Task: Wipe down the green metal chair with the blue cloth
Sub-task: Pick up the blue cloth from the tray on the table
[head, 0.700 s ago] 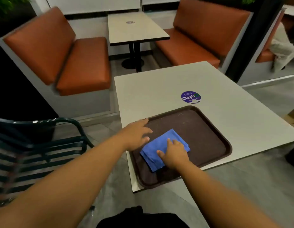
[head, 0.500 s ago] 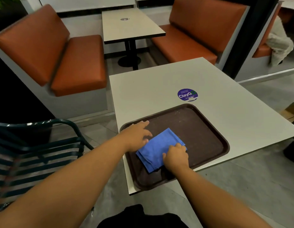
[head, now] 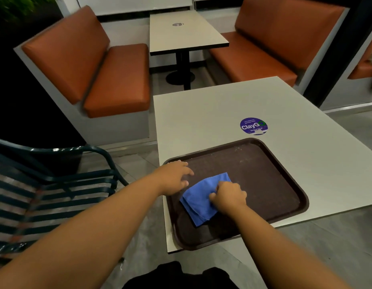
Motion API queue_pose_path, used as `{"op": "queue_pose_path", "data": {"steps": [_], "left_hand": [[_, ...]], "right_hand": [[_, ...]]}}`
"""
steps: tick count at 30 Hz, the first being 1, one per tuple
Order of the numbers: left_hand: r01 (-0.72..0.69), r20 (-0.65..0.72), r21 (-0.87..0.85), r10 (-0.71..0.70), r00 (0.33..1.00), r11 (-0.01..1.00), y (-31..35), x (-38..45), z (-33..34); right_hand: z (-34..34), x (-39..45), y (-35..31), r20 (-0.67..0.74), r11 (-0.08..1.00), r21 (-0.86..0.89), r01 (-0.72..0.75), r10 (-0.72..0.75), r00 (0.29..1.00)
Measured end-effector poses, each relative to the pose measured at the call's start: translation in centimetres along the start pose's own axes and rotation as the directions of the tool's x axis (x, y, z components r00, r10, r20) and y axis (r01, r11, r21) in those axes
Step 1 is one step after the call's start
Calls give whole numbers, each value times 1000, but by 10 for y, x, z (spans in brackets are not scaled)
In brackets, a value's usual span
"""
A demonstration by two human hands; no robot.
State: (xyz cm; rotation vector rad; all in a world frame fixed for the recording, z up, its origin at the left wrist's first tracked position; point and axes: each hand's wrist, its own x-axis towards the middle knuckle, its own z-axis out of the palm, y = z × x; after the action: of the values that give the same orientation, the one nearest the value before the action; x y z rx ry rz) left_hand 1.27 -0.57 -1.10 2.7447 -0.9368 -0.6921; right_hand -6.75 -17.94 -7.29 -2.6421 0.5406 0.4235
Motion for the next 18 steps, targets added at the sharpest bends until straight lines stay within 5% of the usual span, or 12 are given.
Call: {"op": "queue_pose_path", "data": {"steps": [4, 11, 15, 18], "left_hand": [[1, -78, -195, -16, 997, 981, -11, -9, -9], [76, 42, -667, -64, 997, 741, -39, -47, -42], [149, 7, -732, -211, 977, 664, -68, -82, -46], [157, -90, -737, -326, 941, 658, -90, -115, -42]], "right_hand": [[-33, -9, -19, 45, 924, 318, 213, -239, 970], [-73, -19, -72, 51, 725, 479, 494, -585, 810], [-66, -19, -110, 24, 595, 673, 440, -612, 791], [-52, -13, -138, 208, 477, 863, 167, -636, 744]]}}
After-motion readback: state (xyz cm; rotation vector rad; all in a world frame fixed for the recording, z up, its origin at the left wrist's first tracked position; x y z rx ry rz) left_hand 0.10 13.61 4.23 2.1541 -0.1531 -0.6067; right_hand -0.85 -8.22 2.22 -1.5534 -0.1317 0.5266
